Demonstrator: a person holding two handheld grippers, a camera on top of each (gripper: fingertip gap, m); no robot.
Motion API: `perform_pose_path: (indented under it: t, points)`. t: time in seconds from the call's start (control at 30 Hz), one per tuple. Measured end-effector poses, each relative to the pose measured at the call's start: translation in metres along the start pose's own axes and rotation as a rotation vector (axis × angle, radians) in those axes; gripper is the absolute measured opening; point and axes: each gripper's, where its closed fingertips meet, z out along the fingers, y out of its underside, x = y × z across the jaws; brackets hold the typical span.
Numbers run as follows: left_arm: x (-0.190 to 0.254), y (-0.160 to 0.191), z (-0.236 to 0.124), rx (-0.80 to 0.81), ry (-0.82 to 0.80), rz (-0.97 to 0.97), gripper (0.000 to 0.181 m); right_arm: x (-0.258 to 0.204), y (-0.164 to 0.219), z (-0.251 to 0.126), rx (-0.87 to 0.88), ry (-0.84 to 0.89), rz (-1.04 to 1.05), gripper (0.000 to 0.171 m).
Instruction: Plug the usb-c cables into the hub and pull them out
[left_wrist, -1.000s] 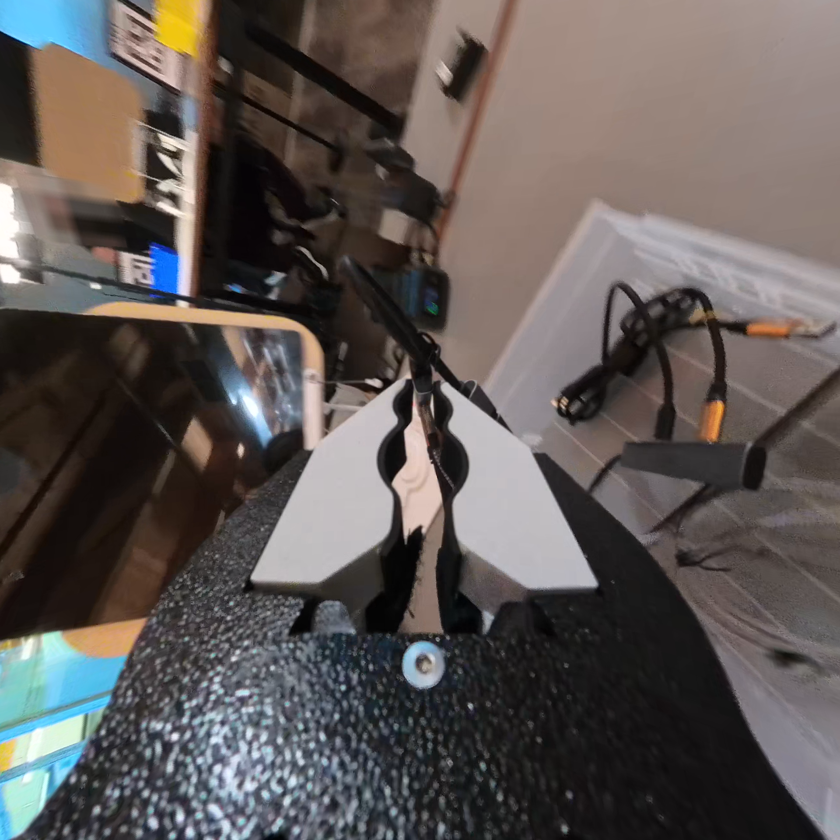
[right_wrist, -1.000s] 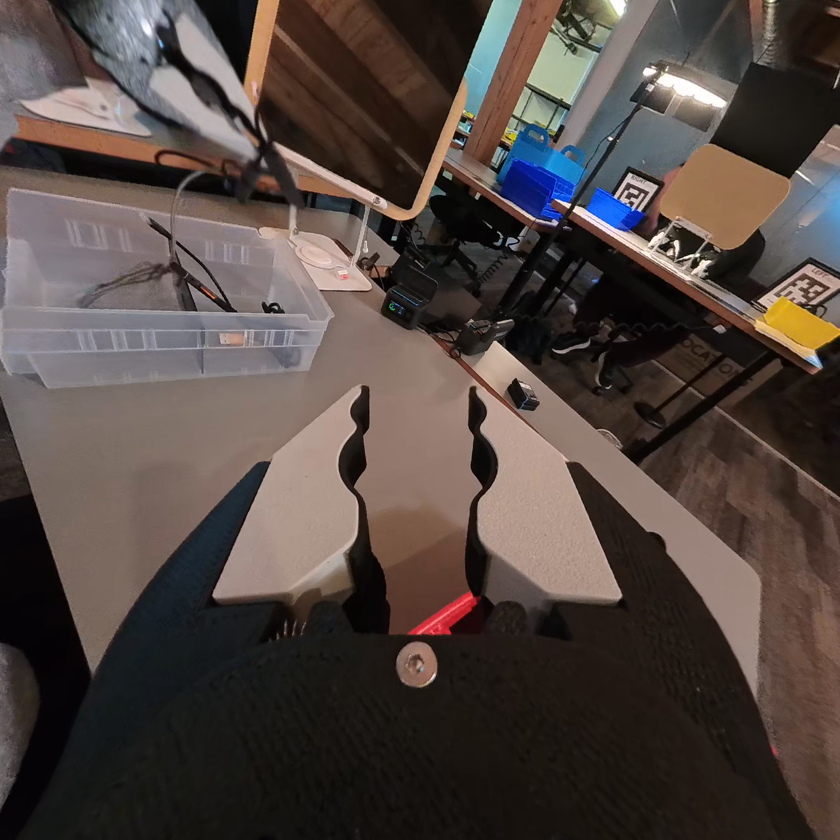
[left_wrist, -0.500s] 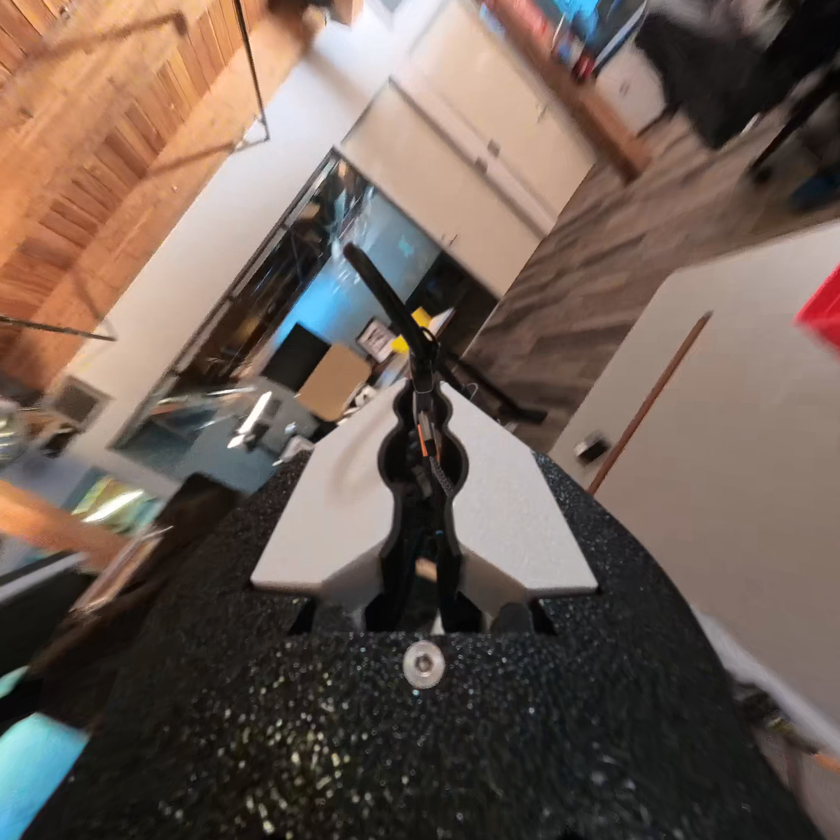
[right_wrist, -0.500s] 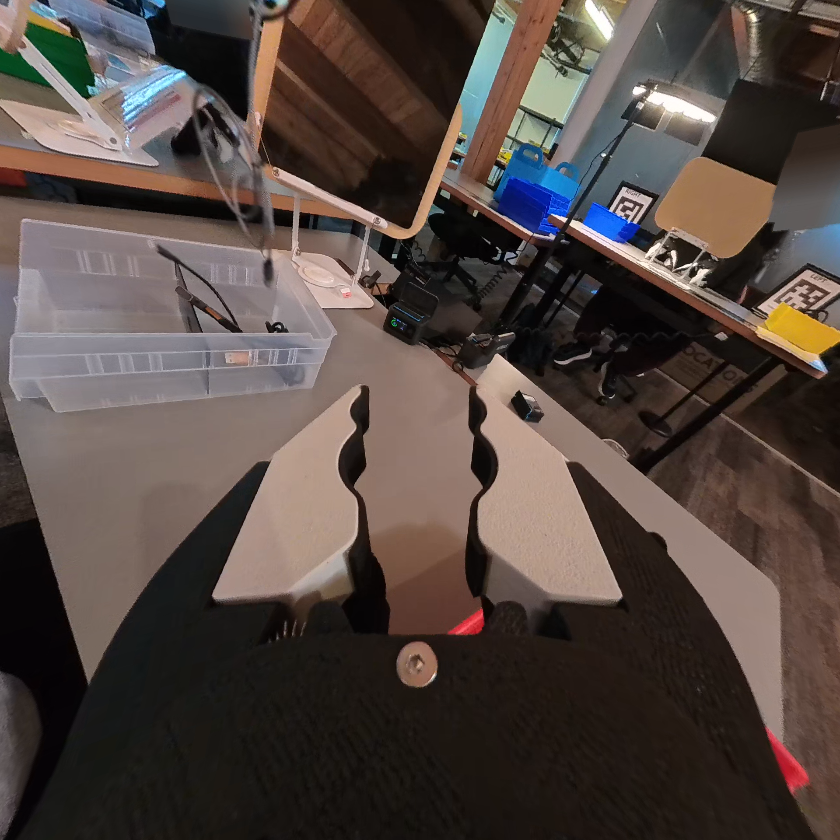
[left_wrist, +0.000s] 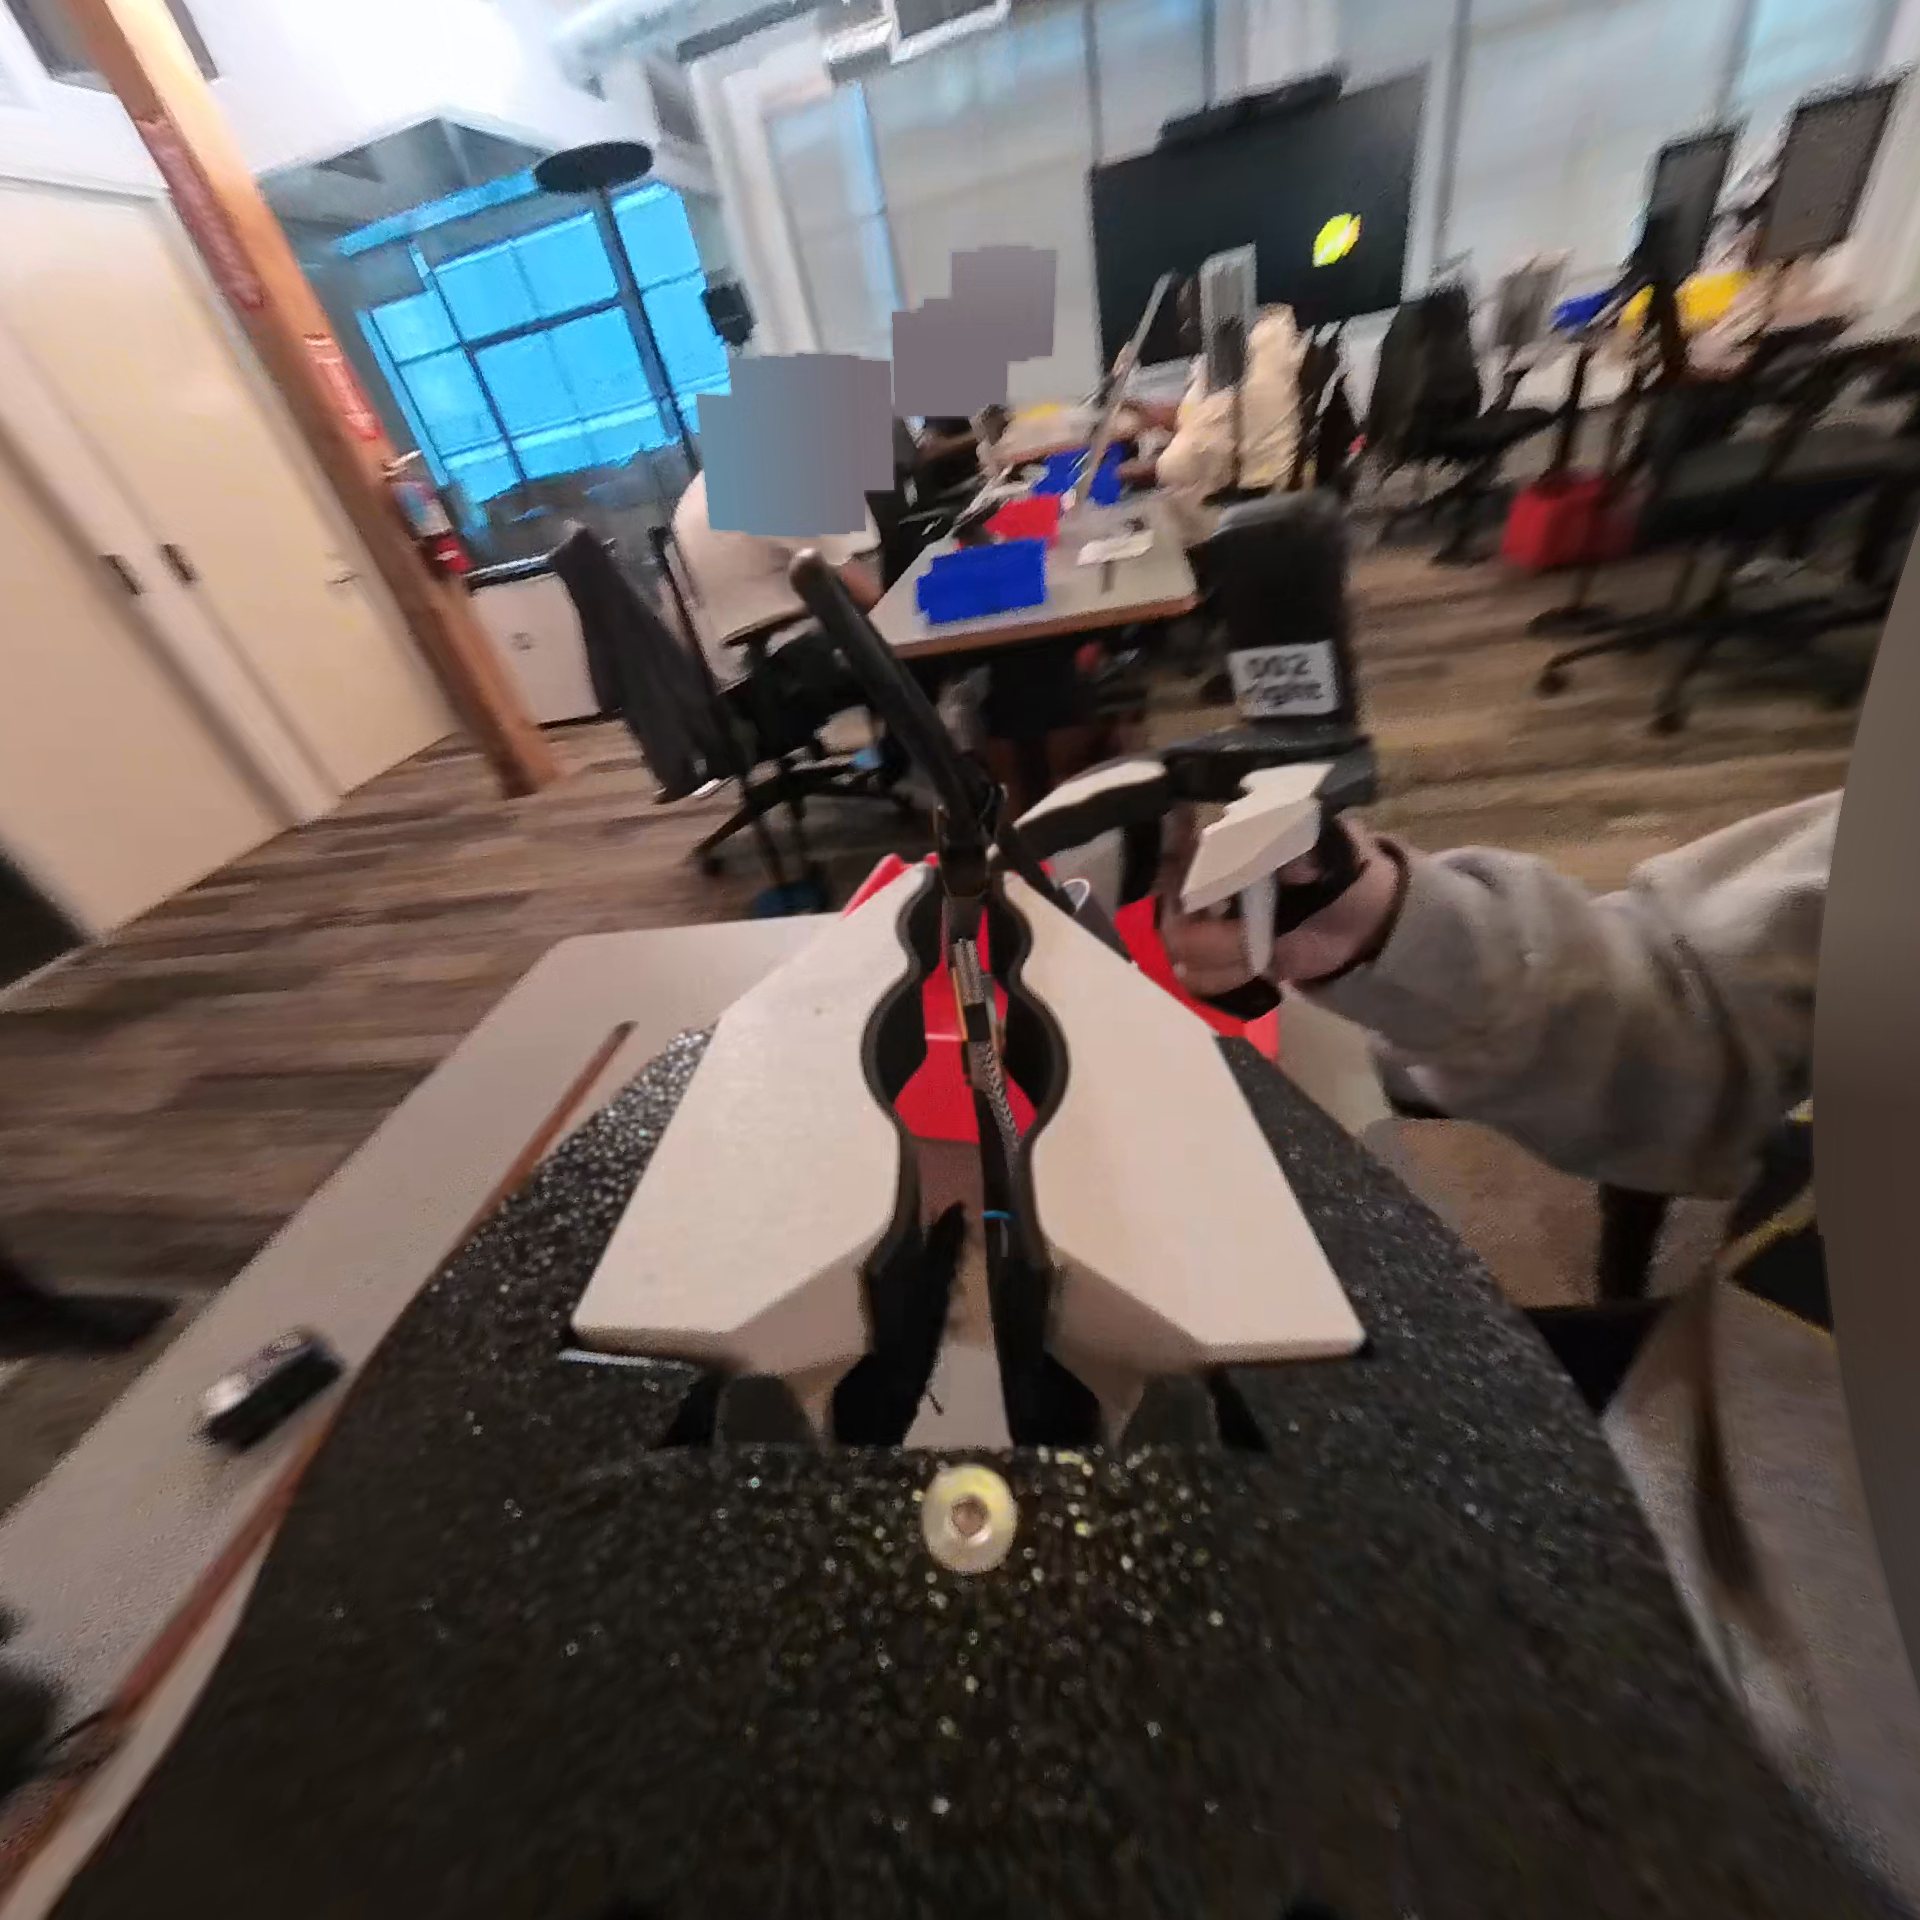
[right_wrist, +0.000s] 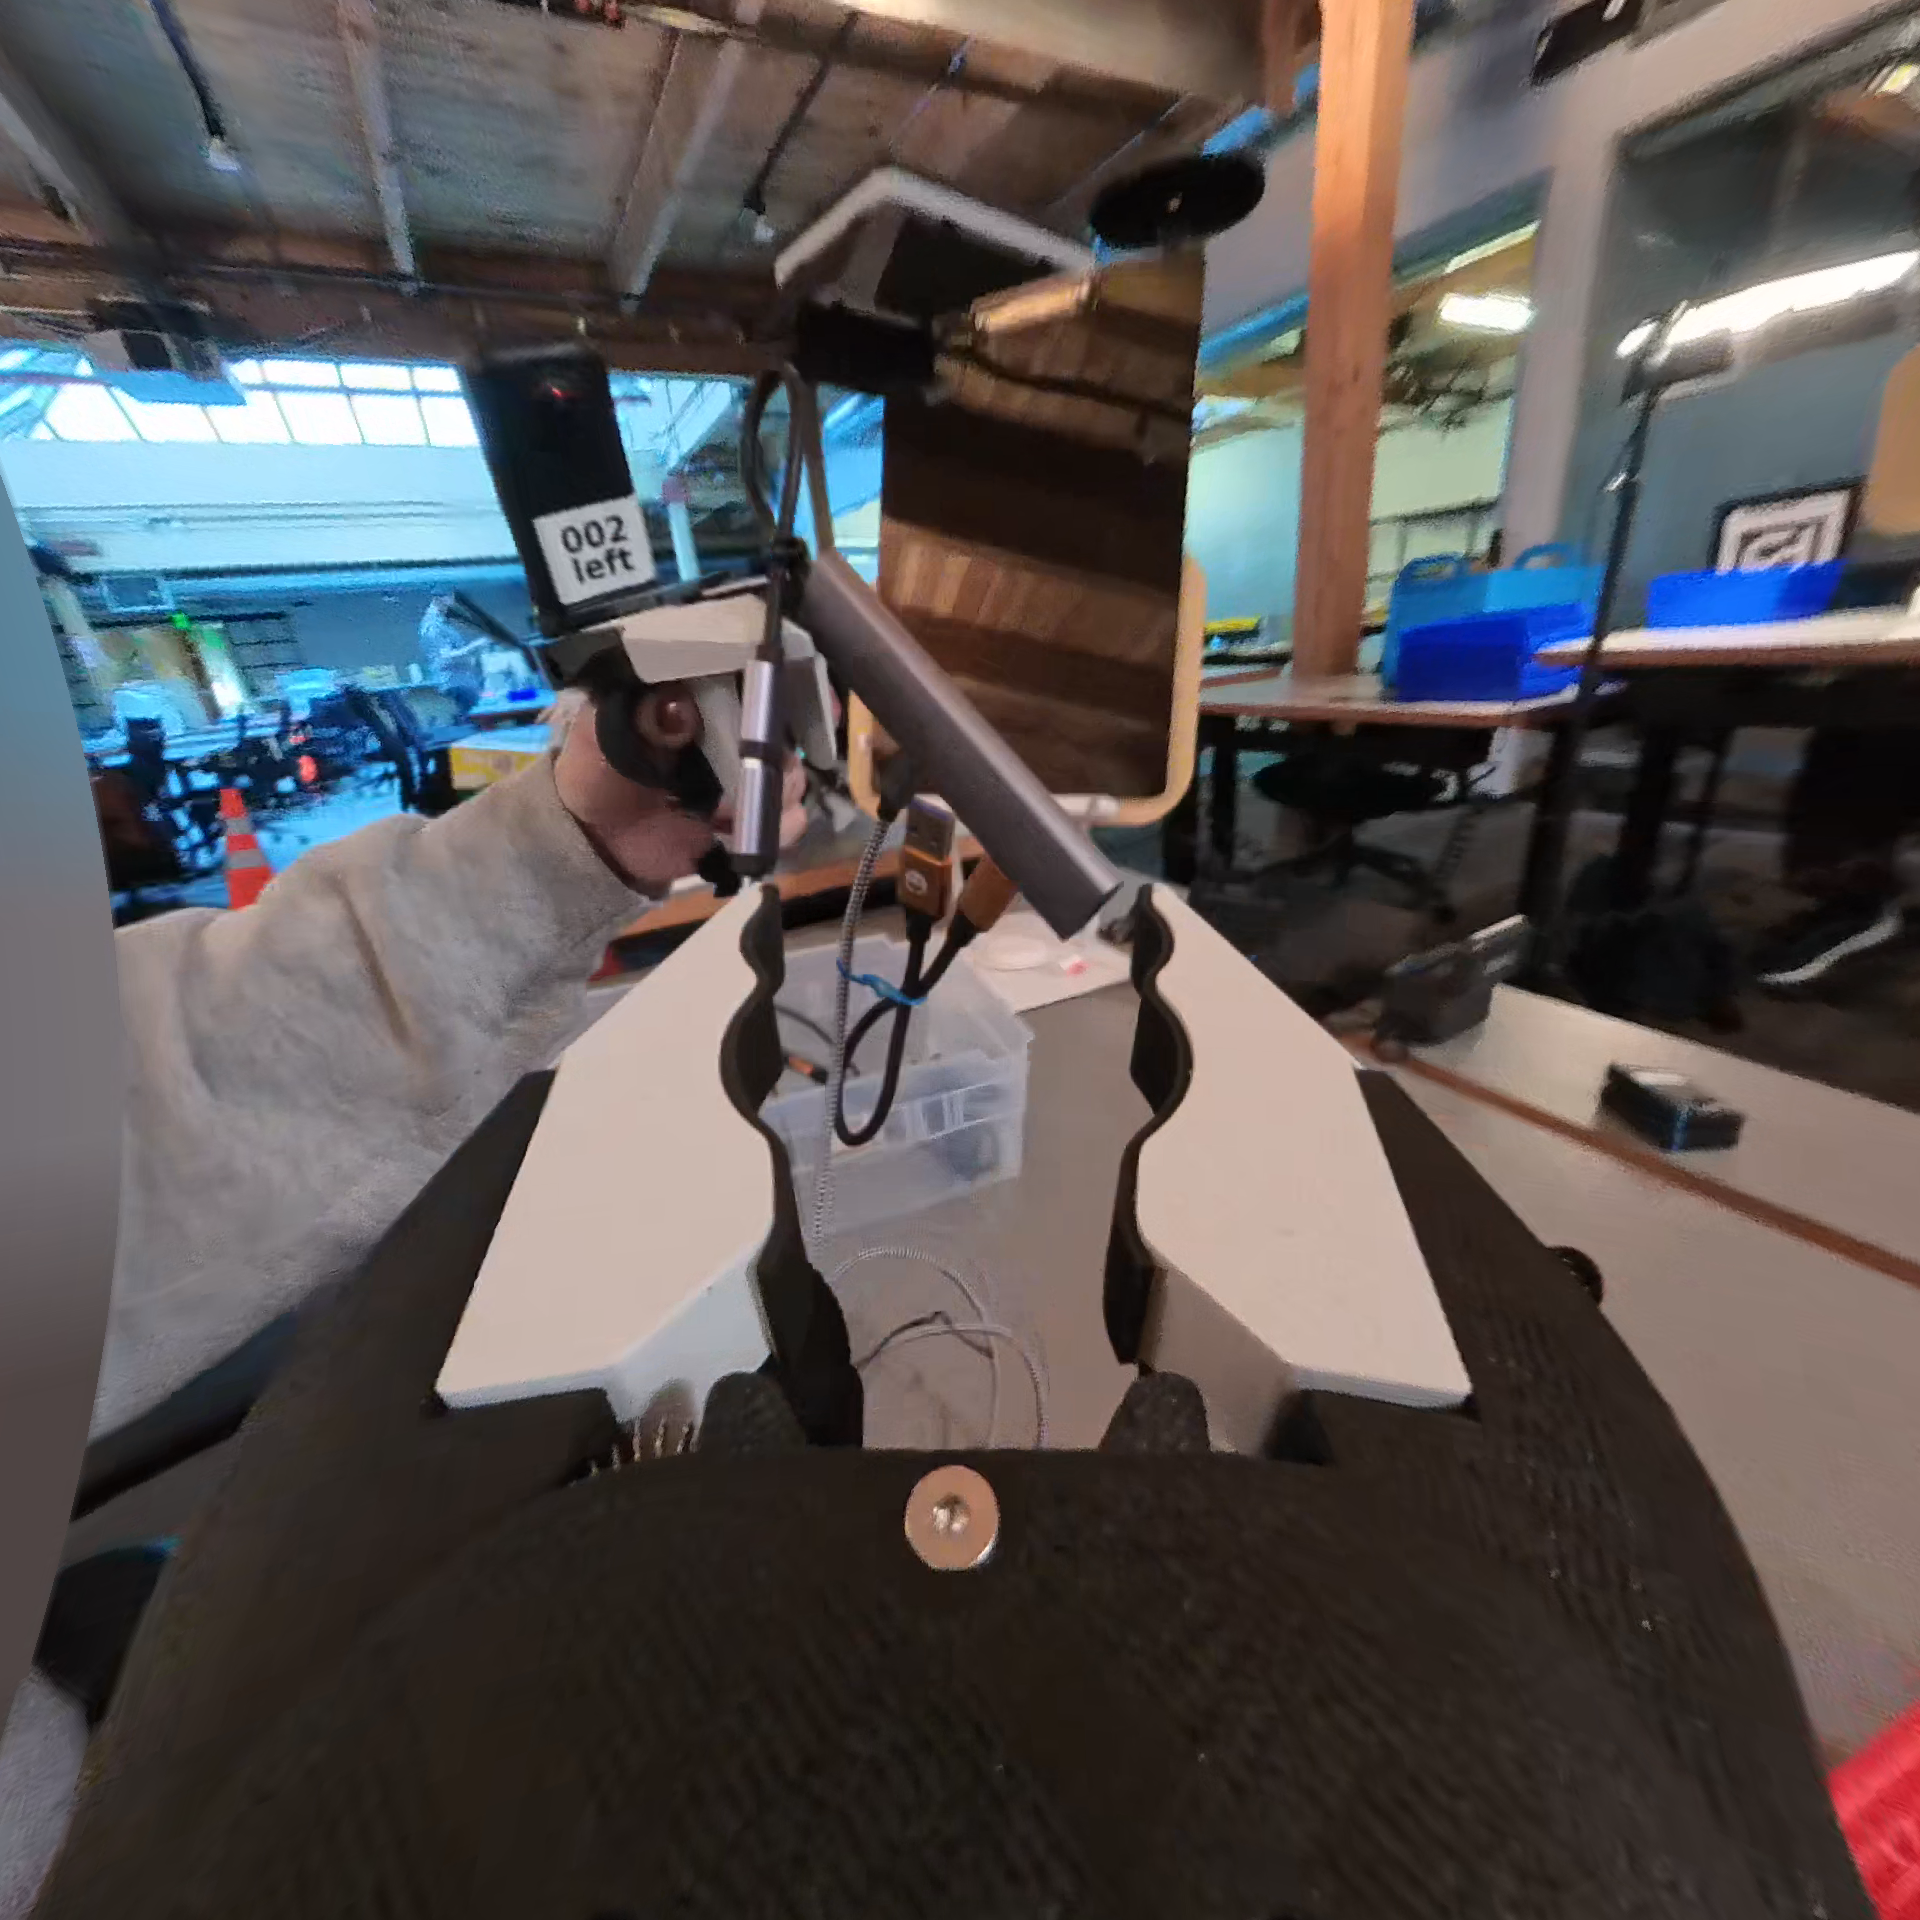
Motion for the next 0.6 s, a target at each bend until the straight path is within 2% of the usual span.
perform_pose_path:
  t: [0.07,0.17,0.2,0.23,0.3,0.33,0.4,0.47,0.53,0.6]
  points:
    - [0.010,0.012,0.002,0.045,0.057,-0.052,0.007,-0.002,0.015,0.008,-0.047,-0.022,0.003,0.064]
    - [0.027,0.026,0.005,0.068,0.132,-0.078,0.007,-0.007,0.030,0.015,-0.096,-0.037,-0.042,0.052]
    - [0.030,0.030,0.005,0.073,0.144,-0.080,0.007,-0.008,0.034,0.016,-0.111,-0.045,-0.050,0.041]
    - [0.032,0.033,0.006,0.079,0.148,-0.087,0.007,-0.010,0.037,0.016,-0.126,-0.059,-0.059,0.023]
    - [0.033,0.038,0.006,0.095,0.143,-0.117,0.007,-0.015,0.045,0.015,-0.169,-0.103,-0.083,0.015]
    - [0.028,0.041,0.007,0.096,0.105,-0.144,0.007,-0.016,0.049,0.014,-0.190,-0.119,-0.093,0.011]
    - [0.002,0.053,0.004,0.079,-0.087,-0.188,0.009,-0.012,0.049,0.014,-0.185,-0.081,-0.138,0.007]
    - [-0.025,0.068,-0.009,0.033,-0.331,-0.193,0.039,-0.004,0.050,0.015,-0.194,0.012,-0.252,0.007]
    - [-0.030,0.076,-0.023,0.023,-0.458,-0.225,0.066,0.005,0.050,0.016,-0.205,0.136,-0.427,0.007]
    - [-0.021,0.085,-0.030,0.021,-0.523,-0.276,0.071,0.007,0.049,0.019,-0.197,0.248,-0.661,0.006]
